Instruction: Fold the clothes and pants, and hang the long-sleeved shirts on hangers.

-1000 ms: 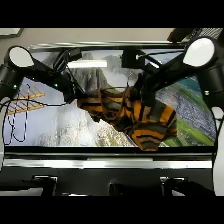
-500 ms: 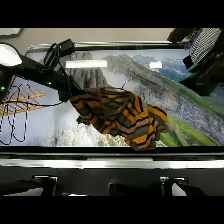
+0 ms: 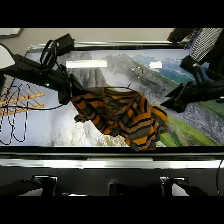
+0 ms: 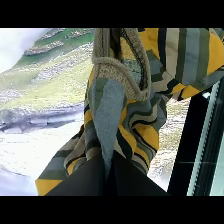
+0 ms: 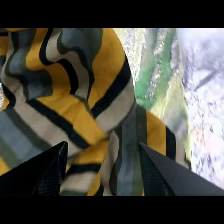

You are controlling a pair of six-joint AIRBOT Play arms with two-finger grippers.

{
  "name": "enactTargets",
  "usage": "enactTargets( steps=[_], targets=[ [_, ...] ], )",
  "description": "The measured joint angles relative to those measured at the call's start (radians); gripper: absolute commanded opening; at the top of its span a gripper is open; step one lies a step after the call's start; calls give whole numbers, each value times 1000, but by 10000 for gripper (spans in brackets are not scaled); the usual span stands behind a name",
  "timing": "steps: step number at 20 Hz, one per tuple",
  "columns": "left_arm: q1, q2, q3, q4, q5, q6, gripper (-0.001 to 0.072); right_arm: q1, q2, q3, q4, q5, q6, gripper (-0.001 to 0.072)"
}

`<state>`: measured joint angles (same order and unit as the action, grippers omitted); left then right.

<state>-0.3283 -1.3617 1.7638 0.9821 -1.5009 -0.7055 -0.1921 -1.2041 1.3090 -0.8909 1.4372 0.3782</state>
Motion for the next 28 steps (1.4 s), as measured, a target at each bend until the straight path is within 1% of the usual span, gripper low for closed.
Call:
enactTargets(
  steps=[1,2,5,6,7,8,9,10,11,12,13,14,18,19,20,21,22,23,25,26,28],
  targets=[
    [-2,1,0,0,0,0,19,27,-32,-15,16,-42,-28,413],
    [-3,2,0,0,0,0,19,54,-64,-26,30,-82,-47,412],
    [-5,3,0,0,1,0,19,116,-149,-42,70,-169,-83,437],
    [-5,3,0,1,1,0,19,130,-171,-45,82,-185,-90,471],
    [-5,3,0,1,1,0,19,142,-191,-47,99,-198,-94,541],
    [-5,3,0,1,1,0,19,150,-207,-48,112,-209,-98,556],
    [-5,3,0,1,1,0,19,156,-221,-49,124,-224,-102,549],
    [-5,4,0,1,1,0,19,160,-233,-50,137,-235,-105,491],
    [-5,4,0,1,1,0,20,163,-243,-51,152,-243,-106,348],
    [-5,4,0,1,1,0,19,165,-251,-51,164,-249,-107,179],
    [-5,4,0,2,7,2,19,167,-257,-51,170,-247,-121,48],
    [-5,4,0,3,4,5,19,168,-261,-51,174,-244,-119,33],
    [-5,5,0,3,1,-1,27,169,-244,-52,180,-208,-112,29],
    [-5,5,0,4,2,-9,88,168,-225,-52,163,-194,-105,29],
    [-5,5,0,5,7,-25,250,168,-203,-52,146,-183,-93,28],
    [-5,3,0,3,19,-43,383,170,-171,-52,138,-164,-69,27],
    [-5,4,0,11,23,-77,449,171,-137,-51,109,-145,-40,27],
    [-5,4,0,24,45,-121,594,170,-97,-52,61,-138,2,27],
    [-5,4,0,82,81,-249,677,169,-9,-52,-20,-114,105,27],
    [-5,4,0,125,113,-330,676,169,34,-51,-65,-117,164,28],
    [-4,4,0,220,163,-494,676,169,128,-51,-163,-62,267,27]
  ],
)
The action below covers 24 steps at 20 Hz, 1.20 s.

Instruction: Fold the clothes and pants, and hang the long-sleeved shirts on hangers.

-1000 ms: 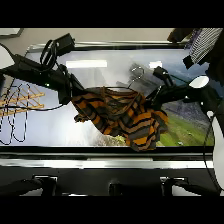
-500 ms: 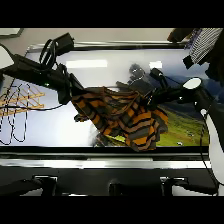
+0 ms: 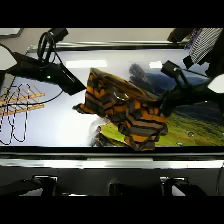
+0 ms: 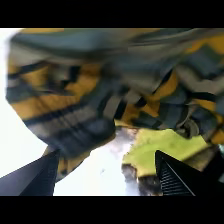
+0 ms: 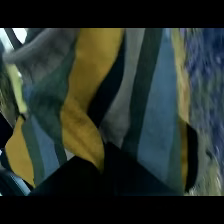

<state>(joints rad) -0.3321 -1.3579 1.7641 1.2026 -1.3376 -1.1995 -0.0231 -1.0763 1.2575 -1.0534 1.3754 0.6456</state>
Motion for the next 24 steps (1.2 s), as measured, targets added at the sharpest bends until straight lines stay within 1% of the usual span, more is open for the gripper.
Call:
enactTargets(
  steps=[2,4,5,8,11,14,15,17,19,24],
  targets=[
    [2,0,0,66,39,-142,676,0,81,0,-72,59,90,27],
    [5,0,1,108,72,-255,676,0,164,0,-143,110,190,26],
    [5,1,2,121,85,-300,676,0,204,0,-175,125,248,27],
    [6,8,4,144,112,-399,674,0,332,3,-296,126,489,27],
    [6,19,5,151,126,-443,671,0,435,10,-414,106,792,26],
    [6,27,6,155,133,-462,664,0,497,32,-521,74,1181,27],
    [6,29,6,155,134,-466,664,0,509,40,-559,49,1302,27],
    [6,31,6,155,136,-473,664,0,520,52,-641,-38,1496,27],
    [6,32,6,154,136,-476,664,0,516,59,-726,-133,1657,27],
    [6,32,6,152,137,-477,664,0,479,64,-953,-281,1980,26]
  ],
)
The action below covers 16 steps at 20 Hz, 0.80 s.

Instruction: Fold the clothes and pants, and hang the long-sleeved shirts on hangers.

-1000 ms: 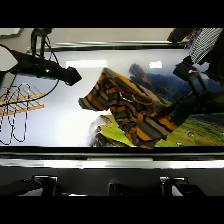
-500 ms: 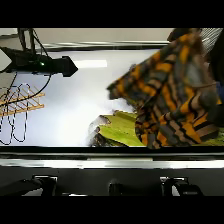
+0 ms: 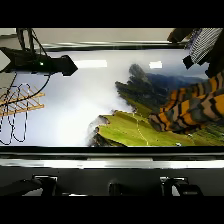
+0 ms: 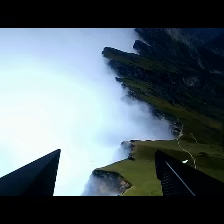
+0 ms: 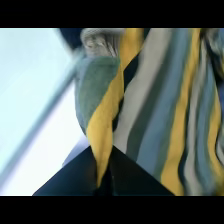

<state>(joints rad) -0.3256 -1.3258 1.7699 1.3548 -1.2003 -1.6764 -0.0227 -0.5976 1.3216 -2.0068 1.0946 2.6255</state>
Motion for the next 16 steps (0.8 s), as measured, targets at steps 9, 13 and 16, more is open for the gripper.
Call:
enactTargets(
  steps=[9,13,16],
  targets=[
    [0,0,0,-1,2,-2,664,0,-171,150,-447,-162,265,25],
    [0,0,0,-1,1,-2,664,-24,-283,285,-574,-110,194,26],
    [0,0,0,-4,1,-2,664,-134,-333,355,-589,-80,160,26]
  ],
)
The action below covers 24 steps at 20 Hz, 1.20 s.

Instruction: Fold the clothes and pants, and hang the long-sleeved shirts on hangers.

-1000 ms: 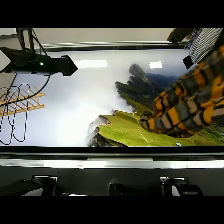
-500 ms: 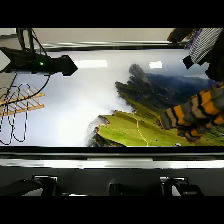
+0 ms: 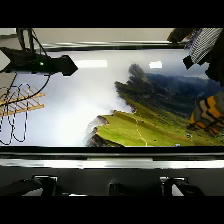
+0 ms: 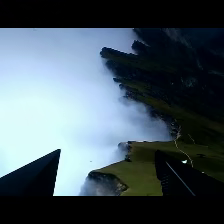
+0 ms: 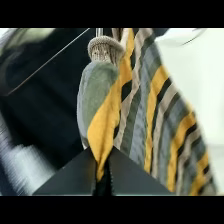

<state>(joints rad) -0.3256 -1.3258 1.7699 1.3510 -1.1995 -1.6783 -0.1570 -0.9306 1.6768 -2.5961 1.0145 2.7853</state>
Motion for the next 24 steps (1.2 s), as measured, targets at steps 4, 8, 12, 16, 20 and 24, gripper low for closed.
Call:
enactTargets(
  steps=[4,8,12,16,20,24],
  targets=[
    [0,0,0,-6,-1,0,664,-195,-21,49,85,-33,-18,26],
    [0,0,0,-10,-18,0,663,-322,-31,78,132,-115,-43,26],
    [-5,0,0,-14,-32,0,664,-362,-46,108,126,-172,-91,26],
    [-18,0,0,-15,-38,0,664,-372,-66,118,49,-193,-106,26],
    [-31,0,0,-15,-40,1,664,-375,-104,120,-2,-196,-101,26],
    [-42,0,0,-16,-42,1,664,-410,-138,120,-22,-204,-58,26]
  ],
)
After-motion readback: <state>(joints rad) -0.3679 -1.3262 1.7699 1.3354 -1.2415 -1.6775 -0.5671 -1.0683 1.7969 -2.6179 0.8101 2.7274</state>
